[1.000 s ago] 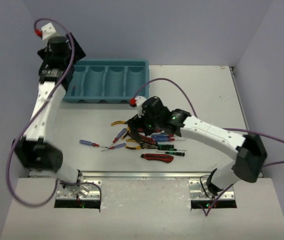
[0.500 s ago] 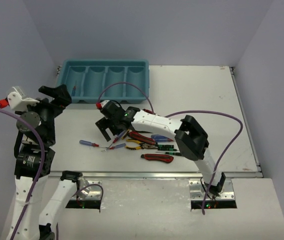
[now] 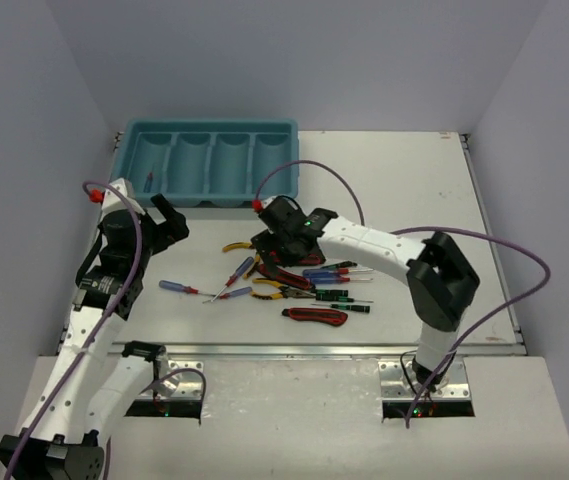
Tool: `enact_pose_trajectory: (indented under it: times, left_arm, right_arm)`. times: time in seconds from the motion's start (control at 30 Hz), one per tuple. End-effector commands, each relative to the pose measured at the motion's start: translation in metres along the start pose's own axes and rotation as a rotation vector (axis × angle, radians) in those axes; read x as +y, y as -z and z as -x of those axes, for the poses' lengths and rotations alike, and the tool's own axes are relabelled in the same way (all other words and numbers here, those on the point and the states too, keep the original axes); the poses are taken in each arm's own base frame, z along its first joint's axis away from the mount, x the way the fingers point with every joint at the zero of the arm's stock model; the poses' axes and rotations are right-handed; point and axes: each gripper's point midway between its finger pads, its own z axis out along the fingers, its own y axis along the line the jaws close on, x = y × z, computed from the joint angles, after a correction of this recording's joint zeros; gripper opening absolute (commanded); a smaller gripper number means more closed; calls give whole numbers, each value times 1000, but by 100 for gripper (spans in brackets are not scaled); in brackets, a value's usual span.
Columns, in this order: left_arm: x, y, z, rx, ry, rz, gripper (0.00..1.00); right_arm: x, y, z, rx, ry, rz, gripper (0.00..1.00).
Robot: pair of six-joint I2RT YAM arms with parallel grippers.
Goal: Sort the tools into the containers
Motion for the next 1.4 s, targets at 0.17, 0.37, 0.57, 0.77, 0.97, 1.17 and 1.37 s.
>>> enact_pose_trajectory:
  times: [0.17, 0.37, 0.57, 0.77, 0.97, 1.17, 1.37]
  left_arm:
    - [-27, 2, 1, 9, -36, -149, 100]
    - [-31, 3, -2, 18, -43, -171, 100]
    - [-32, 4, -3, 20, -49, -182, 100]
    - [-34, 3, -4, 27, -52, -190, 100]
    - [-35, 4, -4, 30, -53, -198, 100]
    - [-36, 4, -4, 31, -55, -203, 100]
    - [-37, 4, -4, 31, -56, -208, 100]
  right_arm:
    - [-78, 29, -40, -29, 440, 35, 74]
    - [-85, 12, -30, -34, 556, 75, 46]
    - [-84, -2, -35, -8, 562, 126, 41]
    - [-81, -17, -49, 41, 580, 164, 35]
    - [-76, -28, -65, 87, 559, 205, 33]
    - [-81, -43, -80, 144, 563, 182, 29]
    - [-77, -52, -81, 150, 564, 213, 28]
